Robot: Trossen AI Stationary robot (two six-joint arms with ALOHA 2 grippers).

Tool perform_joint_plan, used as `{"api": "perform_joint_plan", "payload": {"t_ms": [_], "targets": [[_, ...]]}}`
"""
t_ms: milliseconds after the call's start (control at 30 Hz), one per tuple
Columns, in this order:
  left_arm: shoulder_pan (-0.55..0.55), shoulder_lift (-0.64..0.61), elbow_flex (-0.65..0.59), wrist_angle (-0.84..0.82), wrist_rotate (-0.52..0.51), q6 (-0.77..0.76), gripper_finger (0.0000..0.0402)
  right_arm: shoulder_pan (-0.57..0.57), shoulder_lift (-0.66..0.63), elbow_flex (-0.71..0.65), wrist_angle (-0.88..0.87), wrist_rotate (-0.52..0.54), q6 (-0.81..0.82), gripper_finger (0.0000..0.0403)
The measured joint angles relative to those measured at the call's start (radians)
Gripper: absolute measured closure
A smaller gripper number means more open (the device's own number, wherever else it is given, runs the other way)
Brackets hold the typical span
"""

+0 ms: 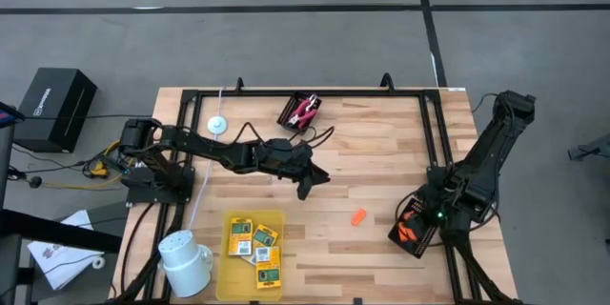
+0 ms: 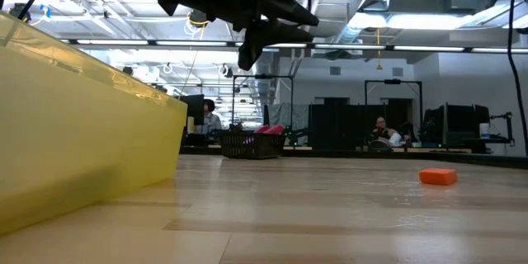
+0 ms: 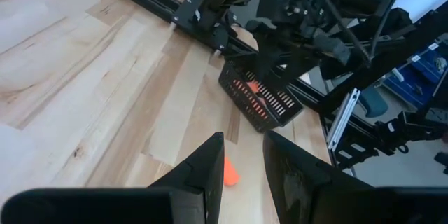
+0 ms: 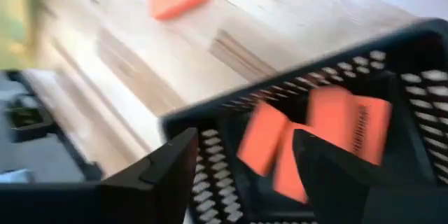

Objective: Pick & Place School Supplies
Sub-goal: Put the orange eraser into the bottom black bin

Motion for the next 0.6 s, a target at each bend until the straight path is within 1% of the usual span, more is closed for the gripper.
{"api": "perform_joint_plan", "payload": {"t_ms": [100, 167, 233, 300, 333, 400, 433, 533, 600], "targets": [[0.000, 0.000, 0.000, 0.005, 0.000, 0.000, 0.0306, -0.001, 0.000, 0.025, 0.027, 0.085, -0.021, 0.0176], [0.000, 0.000, 0.000, 0.007, 0.000, 0.000, 0.0306, -0.007, 0.000, 0.060, 0.032, 0.161, -0.058, 0.0191], [0.000, 0.000, 0.000, 0.011, 0.000, -0.002, 0.0306, -0.023, 0.000, 0.100, 0.031, 0.214, -0.128, 0.0223], [0.000, 0.000, 0.000, 0.013, 0.000, -0.006, 0.0306, -0.051, 0.003, 0.142, 0.034, 0.248, -0.218, 0.0274], [0.000, 0.000, 0.000, 0.013, 0.000, -0.007, 0.0306, -0.072, 0.009, 0.162, 0.040, 0.265, -0.265, 0.0305], [0.000, 0.000, 0.000, 0.014, 0.000, -0.007, 0.0306, -0.115, 0.023, 0.193, 0.040, 0.278, -0.354, 0.0370], [0.000, 0.000, 0.000, 0.016, 0.000, -0.007, 0.0306, -0.135, 0.026, 0.207, 0.039, 0.277, -0.396, 0.0385], [0.000, 0.000, 0.000, 0.019, 0.000, -0.007, 0.0306, -0.194, 0.037, 0.226, 0.064, 0.252, -0.487, 0.0394], [0.000, 0.000, 0.000, 0.020, 0.000, -0.007, 0.0306, -0.238, 0.059, 0.218, 0.112, 0.201, -0.525, 0.0401]]}}
